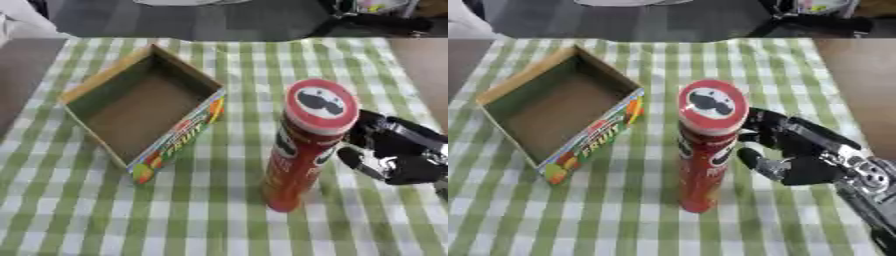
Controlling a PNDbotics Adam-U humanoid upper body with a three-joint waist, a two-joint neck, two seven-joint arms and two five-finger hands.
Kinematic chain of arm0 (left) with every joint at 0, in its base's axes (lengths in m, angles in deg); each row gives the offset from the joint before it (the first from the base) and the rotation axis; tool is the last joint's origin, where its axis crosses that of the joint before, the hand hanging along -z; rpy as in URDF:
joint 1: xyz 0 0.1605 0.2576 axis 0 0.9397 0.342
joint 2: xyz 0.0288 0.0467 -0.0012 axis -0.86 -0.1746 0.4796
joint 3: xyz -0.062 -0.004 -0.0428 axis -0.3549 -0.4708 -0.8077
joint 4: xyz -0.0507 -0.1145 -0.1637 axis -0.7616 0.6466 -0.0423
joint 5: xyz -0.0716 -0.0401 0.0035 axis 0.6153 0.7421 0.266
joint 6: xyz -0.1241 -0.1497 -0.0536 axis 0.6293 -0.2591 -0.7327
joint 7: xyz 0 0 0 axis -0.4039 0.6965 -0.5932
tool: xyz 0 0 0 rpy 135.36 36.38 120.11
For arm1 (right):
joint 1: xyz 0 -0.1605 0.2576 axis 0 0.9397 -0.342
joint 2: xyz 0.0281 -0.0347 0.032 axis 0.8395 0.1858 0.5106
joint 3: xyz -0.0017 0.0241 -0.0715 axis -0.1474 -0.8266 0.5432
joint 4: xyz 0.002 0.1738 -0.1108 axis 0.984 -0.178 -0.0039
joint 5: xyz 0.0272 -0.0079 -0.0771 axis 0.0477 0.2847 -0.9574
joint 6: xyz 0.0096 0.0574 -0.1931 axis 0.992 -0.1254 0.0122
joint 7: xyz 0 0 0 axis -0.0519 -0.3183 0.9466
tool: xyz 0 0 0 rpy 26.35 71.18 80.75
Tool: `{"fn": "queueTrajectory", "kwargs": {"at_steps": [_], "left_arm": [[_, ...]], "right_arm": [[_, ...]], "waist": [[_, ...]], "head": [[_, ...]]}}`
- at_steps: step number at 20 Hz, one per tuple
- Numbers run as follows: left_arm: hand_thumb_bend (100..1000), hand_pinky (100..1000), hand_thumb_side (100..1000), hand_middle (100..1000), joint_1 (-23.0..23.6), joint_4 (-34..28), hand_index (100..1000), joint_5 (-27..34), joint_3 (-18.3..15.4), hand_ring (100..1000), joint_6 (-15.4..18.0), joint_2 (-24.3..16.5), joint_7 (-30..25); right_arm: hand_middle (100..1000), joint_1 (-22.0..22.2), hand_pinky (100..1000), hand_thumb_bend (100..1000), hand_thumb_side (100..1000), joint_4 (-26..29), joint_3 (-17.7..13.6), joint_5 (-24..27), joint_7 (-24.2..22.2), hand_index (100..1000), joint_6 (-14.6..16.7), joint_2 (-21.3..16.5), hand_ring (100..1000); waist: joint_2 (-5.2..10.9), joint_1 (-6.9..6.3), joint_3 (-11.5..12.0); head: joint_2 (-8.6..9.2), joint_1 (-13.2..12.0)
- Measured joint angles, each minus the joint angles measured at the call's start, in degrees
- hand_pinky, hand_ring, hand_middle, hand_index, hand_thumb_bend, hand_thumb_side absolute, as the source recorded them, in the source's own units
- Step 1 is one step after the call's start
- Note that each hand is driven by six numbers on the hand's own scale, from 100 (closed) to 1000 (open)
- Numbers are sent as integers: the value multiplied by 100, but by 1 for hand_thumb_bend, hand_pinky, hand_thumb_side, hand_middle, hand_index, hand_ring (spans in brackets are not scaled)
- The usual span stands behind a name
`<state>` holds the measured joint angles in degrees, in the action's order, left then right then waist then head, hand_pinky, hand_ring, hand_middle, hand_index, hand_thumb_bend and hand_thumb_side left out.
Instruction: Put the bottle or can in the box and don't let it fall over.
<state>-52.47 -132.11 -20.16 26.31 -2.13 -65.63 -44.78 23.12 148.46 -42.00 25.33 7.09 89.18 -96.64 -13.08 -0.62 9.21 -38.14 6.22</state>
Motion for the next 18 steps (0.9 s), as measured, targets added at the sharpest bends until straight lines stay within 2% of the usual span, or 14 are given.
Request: {"fn": "queueTrajectory", "kwargs": {"at_steps": [13,18], "left_arm": [[627,771,827,856,-15,0,895,17,1,915,-3,45,-20],[625,769,827,854,-17,0,891,21,1,916,-9,47,-29]], "right_arm": [[976,-186,952,212,338,-66,88,134,-143,993,0,95,1000],[965,-251,935,257,326,-101,111,188,-160,983,-7,133,990]], "waist": [[-31,4,31],[-32,5,32]], "head": [[4,25],[27,40]]}}
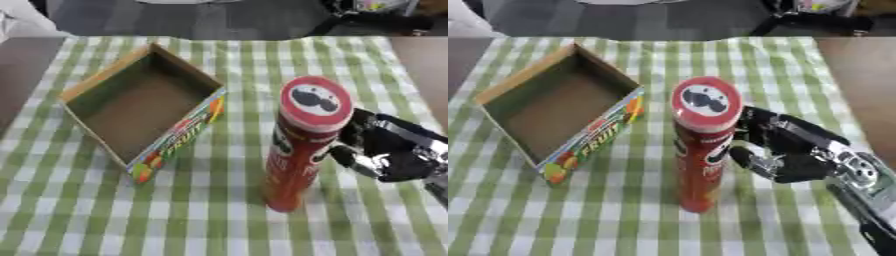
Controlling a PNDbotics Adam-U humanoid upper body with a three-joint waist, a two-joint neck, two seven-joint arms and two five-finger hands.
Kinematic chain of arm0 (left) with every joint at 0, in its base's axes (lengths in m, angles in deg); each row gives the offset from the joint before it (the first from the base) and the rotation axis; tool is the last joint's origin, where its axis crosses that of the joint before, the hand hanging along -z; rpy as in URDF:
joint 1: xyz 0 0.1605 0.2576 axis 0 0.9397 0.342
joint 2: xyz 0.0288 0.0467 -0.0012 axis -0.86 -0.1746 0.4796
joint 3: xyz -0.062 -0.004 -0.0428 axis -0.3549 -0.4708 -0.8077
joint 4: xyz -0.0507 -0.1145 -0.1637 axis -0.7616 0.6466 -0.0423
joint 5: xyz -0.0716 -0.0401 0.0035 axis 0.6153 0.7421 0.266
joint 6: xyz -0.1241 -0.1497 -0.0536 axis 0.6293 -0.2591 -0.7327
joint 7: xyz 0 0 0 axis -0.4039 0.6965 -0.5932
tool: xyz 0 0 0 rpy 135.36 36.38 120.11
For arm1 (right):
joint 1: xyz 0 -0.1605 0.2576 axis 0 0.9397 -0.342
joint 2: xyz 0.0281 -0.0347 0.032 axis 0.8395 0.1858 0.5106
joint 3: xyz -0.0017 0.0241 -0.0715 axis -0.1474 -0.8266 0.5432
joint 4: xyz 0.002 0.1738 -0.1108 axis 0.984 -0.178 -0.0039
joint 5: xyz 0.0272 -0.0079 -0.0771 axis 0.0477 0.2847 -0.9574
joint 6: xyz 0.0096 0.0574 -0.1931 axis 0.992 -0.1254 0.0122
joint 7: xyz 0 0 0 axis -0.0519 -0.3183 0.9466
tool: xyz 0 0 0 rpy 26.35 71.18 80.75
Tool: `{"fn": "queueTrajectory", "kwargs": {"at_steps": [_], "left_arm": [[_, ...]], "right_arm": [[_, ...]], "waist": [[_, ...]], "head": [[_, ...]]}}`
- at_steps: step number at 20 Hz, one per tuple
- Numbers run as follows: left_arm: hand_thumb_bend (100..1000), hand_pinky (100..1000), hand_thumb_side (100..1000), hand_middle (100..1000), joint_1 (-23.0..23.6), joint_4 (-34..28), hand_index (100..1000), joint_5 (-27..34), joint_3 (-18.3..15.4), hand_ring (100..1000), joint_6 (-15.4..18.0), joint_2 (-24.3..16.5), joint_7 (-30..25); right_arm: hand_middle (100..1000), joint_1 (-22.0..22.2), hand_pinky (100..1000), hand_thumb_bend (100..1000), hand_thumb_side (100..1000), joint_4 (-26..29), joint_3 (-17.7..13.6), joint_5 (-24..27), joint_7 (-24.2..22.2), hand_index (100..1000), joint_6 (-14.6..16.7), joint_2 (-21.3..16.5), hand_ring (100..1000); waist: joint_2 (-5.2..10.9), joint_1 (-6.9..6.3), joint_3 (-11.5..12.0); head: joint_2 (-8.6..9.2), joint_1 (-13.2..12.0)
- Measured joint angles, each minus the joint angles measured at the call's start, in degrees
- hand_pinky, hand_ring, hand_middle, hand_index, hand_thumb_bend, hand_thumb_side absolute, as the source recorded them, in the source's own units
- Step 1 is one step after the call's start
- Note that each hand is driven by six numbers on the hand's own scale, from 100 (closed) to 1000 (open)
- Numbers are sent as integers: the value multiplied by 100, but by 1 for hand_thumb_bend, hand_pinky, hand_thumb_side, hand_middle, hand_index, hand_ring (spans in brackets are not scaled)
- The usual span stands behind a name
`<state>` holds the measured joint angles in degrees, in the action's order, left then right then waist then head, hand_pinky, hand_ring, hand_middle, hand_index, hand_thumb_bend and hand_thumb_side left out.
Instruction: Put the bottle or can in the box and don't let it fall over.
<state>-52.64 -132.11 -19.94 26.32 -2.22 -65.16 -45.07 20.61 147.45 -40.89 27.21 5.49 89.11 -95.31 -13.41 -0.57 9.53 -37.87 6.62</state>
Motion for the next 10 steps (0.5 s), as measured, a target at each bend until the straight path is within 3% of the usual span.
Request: {"fn": "queueTrajectory", "kwargs": {"at_steps": [7,8,10], "left_arm": [[623,768,827,849,-1,0,887,3,0,916,0,5,-16],[623,768,827,849,-1,0,887,4,0,916,1,12,-17],[626,768,822,848,-1,0,887,11,0,916,2,29,-18]], "right_arm": [[963,-34,931,284,297,-37,32,20,15,978,-13,33,985],[963,-34,931,295,276,-44,32,20,18,977,-15,38,984],[958,-34,932,405,128,-57,32,19,27,970,-23,39,981]], "waist": [[-12,1,7],[-14,1,7],[-20,2,7]], "head": [[21,2],[21,2],[21,2]]}}
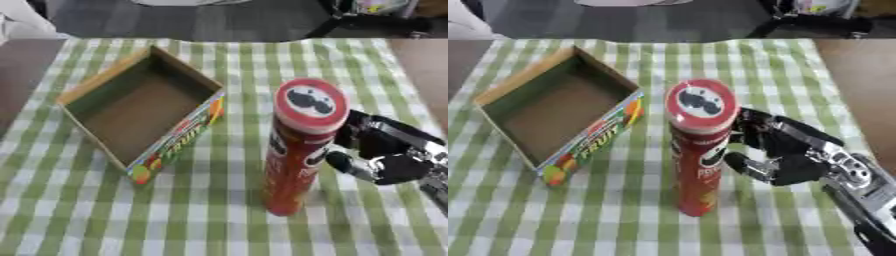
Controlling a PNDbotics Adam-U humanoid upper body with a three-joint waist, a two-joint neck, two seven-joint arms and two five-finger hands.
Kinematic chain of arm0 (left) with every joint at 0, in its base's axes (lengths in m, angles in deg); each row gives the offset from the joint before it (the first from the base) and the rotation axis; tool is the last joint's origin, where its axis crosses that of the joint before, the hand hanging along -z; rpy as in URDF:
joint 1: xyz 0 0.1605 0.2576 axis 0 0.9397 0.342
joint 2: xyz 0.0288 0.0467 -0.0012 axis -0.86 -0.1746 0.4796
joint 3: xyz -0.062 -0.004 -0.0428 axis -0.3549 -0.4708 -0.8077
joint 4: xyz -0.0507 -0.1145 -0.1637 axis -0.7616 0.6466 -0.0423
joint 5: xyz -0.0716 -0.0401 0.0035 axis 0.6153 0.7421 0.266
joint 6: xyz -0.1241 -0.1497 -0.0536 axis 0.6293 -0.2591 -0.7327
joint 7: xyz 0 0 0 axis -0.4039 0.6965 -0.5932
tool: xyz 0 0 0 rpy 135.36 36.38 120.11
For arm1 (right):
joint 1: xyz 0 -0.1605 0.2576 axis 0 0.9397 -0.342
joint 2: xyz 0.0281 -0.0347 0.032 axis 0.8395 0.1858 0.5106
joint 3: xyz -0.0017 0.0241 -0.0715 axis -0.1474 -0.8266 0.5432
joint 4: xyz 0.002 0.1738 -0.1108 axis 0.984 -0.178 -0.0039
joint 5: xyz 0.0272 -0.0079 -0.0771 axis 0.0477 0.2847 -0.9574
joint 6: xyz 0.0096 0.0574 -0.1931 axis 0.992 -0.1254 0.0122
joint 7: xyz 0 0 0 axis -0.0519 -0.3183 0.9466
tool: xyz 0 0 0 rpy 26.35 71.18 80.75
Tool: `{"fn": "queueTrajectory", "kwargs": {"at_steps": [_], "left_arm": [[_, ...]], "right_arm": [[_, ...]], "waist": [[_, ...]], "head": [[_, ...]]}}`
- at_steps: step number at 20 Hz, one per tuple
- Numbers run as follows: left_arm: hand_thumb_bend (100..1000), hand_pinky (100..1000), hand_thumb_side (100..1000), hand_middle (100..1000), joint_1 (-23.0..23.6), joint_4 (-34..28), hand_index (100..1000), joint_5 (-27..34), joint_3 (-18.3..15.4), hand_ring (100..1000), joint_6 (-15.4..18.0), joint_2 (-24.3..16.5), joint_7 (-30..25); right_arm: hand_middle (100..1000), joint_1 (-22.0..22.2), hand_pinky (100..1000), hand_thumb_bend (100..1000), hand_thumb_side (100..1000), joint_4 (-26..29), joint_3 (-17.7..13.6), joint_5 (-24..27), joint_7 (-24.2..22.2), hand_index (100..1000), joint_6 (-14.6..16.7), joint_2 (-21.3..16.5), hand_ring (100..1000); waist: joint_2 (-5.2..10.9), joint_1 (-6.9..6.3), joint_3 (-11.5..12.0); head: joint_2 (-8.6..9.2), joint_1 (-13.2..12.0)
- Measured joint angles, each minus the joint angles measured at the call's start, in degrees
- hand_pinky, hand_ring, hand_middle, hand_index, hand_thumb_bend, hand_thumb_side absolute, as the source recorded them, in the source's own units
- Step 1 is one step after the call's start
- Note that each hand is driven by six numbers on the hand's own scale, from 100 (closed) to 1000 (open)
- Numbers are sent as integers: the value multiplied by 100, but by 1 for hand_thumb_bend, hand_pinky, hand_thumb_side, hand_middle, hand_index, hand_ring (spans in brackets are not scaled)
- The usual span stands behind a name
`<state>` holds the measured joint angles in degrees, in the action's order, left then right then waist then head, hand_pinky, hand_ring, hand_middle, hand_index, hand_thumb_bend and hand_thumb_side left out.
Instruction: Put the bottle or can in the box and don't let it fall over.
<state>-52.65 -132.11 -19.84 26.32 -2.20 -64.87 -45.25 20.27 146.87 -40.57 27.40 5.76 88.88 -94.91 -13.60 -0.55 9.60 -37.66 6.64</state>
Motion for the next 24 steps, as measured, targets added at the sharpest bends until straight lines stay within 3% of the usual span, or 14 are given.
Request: {"fn": "queueTrajectory", "kwargs": {"at_steps": [2,4,10,24], "left_arm": [[622,767,828,847,0,0,887,7,0,916,0,15,-3],[622,767,828,846,0,0,887,8,0,916,5,15,-9],[619,766,830,845,0,0,887,15,0,917,11,15,-14],[615,764,834,845,0,0,887,38,0,918,24,16,-45]], "right_arm": [[954,0,936,486,100,-5,0,1,11,968,-11,1,981],[954,6,938,510,100,-6,0,11,30,969,-36,2,980],[955,262,938,523,100,124,-6,31,61,973,-70,1,978],[956,296,939,499,100,207,-7,145,206,980,-184,1,983]], "waist": [[-1,0,-1],[-2,-1,-2],[-17,-3,-12],[-17,11,-9]], "head": [[1,0],[4,0],[13,0],[55,1]]}}
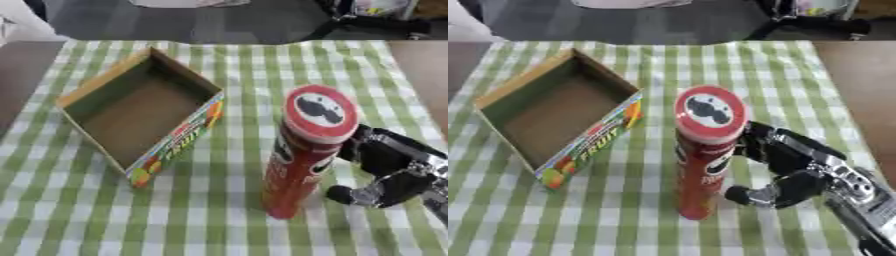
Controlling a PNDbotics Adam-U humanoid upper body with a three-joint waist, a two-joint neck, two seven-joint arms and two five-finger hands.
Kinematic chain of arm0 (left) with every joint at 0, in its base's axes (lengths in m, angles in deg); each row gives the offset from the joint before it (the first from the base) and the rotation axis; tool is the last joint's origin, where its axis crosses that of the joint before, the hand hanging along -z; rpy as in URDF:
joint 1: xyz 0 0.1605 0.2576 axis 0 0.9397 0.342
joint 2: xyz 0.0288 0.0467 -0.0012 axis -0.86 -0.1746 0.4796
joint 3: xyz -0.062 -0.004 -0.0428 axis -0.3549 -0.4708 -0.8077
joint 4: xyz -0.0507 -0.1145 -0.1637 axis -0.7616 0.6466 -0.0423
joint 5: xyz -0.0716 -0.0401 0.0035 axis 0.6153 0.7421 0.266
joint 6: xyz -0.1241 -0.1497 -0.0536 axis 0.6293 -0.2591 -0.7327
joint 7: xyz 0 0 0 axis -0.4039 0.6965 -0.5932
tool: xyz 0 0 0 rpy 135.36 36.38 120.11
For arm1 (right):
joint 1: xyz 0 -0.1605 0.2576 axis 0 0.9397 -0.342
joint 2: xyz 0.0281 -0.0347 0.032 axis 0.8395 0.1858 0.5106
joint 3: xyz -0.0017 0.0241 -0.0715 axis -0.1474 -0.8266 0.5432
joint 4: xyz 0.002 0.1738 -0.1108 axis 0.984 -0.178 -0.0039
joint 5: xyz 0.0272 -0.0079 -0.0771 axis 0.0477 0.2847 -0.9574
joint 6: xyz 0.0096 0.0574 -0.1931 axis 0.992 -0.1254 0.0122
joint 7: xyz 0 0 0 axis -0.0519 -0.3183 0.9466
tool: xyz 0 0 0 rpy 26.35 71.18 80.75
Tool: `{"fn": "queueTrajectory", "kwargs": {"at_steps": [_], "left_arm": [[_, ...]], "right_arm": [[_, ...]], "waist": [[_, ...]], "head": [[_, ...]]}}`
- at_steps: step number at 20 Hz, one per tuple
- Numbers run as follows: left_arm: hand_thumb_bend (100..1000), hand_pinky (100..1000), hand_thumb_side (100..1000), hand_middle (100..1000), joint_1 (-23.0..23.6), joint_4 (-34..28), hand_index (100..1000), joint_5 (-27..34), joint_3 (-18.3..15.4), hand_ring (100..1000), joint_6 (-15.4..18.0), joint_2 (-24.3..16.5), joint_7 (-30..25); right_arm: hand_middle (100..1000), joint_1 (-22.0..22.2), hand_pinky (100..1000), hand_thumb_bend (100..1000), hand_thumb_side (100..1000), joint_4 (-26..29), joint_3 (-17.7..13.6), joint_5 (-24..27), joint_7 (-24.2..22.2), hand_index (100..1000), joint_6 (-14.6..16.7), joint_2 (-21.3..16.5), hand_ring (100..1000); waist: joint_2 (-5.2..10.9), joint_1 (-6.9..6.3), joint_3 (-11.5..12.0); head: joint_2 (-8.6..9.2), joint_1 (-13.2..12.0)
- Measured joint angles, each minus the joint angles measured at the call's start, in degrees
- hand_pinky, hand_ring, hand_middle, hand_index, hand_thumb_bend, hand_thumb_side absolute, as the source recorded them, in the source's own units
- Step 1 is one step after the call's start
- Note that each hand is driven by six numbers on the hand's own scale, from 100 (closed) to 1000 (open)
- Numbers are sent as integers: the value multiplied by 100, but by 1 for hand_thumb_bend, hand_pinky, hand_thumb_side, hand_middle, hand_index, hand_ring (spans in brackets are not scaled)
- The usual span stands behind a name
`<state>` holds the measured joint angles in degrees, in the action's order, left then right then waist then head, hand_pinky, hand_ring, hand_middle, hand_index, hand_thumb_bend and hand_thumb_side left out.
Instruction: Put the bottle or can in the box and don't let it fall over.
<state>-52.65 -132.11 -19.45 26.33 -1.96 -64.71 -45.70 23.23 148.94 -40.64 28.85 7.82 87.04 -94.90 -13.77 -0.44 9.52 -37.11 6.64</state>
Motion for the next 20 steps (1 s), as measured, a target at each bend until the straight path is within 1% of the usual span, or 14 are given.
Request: {"fn": "queueTrajectory", "kwargs": {"at_steps": [7,14,20], "left_arm": [[613,763,835,845,0,0,887,1,1,919,-12,1,-15],[611,763,835,845,-20,0,886,3,16,920,-15,2,-20],[610,762,837,845,-25,0,886,10,33,920,-19,3,-26]], "right_arm": [[959,-118,939,496,100,0,18,14,73,981,-76,7,983],[962,-215,941,499,100,2,77,108,44,982,-104,21,984],[964,-253,942,506,100,4,111,220,3,983,-122,60,985]], "waist": [[-1,14,16],[-1,19,37],[-18,27,42]], "head": [[1,7],[4,10],[42,11]]}}
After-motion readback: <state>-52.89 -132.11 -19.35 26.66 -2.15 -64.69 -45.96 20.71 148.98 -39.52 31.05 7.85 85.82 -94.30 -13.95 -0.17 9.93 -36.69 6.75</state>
